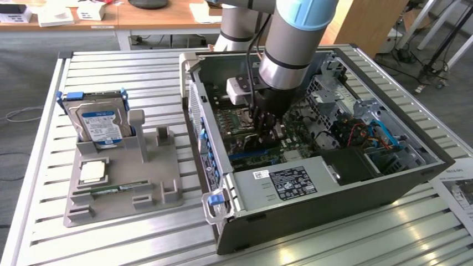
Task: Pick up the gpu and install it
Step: 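Insert the gpu into the slot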
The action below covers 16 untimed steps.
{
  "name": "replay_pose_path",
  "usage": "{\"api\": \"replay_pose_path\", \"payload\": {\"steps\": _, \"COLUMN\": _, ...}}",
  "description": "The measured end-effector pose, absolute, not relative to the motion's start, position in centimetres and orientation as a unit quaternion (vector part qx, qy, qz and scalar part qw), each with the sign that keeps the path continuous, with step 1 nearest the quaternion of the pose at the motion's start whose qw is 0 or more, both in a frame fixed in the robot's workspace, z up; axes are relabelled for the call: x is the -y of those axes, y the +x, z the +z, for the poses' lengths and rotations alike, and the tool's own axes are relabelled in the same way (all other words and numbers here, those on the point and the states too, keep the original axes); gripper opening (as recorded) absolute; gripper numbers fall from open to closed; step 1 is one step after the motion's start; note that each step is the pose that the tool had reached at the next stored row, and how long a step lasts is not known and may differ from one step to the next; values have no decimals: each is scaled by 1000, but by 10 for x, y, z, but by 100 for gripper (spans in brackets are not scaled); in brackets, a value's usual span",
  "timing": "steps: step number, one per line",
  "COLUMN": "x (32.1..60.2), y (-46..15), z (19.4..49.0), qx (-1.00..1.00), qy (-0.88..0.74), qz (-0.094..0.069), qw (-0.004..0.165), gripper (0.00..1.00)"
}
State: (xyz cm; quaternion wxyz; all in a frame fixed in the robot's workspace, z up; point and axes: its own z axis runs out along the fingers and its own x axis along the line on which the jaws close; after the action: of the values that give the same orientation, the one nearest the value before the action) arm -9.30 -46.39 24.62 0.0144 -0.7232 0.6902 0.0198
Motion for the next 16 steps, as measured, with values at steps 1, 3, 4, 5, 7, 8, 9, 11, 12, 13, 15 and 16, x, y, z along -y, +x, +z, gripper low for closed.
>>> {"api": "replay_pose_path", "payload": {"steps": 1, "x": 464, "y": -93, "z": 246, "qx": -690, "qy": -723, "qz": 20, "qw": 14, "gripper": 27}}
{"api": "replay_pose_path", "payload": {"steps": 3, "x": 464, "y": -93, "z": 246, "qx": -690, "qy": -723, "qz": 20, "qw": 14, "gripper": 27}}
{"api": "replay_pose_path", "payload": {"steps": 4, "x": 464, "y": -94, "z": 246, "qx": -690, "qy": -723, "qz": 20, "qw": 14, "gripper": 27}}
{"api": "replay_pose_path", "payload": {"steps": 5, "x": 464, "y": -94, "z": 246, "qx": -690, "qy": -723, "qz": 20, "qw": 14, "gripper": 27}}
{"api": "replay_pose_path", "payload": {"steps": 7, "x": 464, "y": -94, "z": 246, "qx": -690, "qy": -723, "qz": 20, "qw": 14, "gripper": 27}}
{"api": "replay_pose_path", "payload": {"steps": 8, "x": 464, "y": -94, "z": 246, "qx": -690, "qy": -723, "qz": 20, "qw": 14, "gripper": 27}}
{"api": "replay_pose_path", "payload": {"steps": 9, "x": 464, "y": -94, "z": 246, "qx": -690, "qy": -723, "qz": 20, "qw": 14, "gripper": 27}}
{"api": "replay_pose_path", "payload": {"steps": 11, "x": 464, "y": -94, "z": 246, "qx": -690, "qy": -723, "qz": 20, "qw": 14, "gripper": 27}}
{"api": "replay_pose_path", "payload": {"steps": 12, "x": 464, "y": -94, "z": 245, "qx": -690, "qy": -723, "qz": 20, "qw": 14, "gripper": 27}}
{"api": "replay_pose_path", "payload": {"steps": 13, "x": 464, "y": -94, "z": 245, "qx": -690, "qy": -723, "qz": 20, "qw": 14, "gripper": 27}}
{"api": "replay_pose_path", "payload": {"steps": 15, "x": 464, "y": -94, "z": 245, "qx": -690, "qy": -723, "qz": 20, "qw": 14, "gripper": 27}}
{"api": "replay_pose_path", "payload": {"steps": 16, "x": 464, "y": -94, "z": 245, "qx": -690, "qy": -723, "qz": 20, "qw": 14, "gripper": 27}}
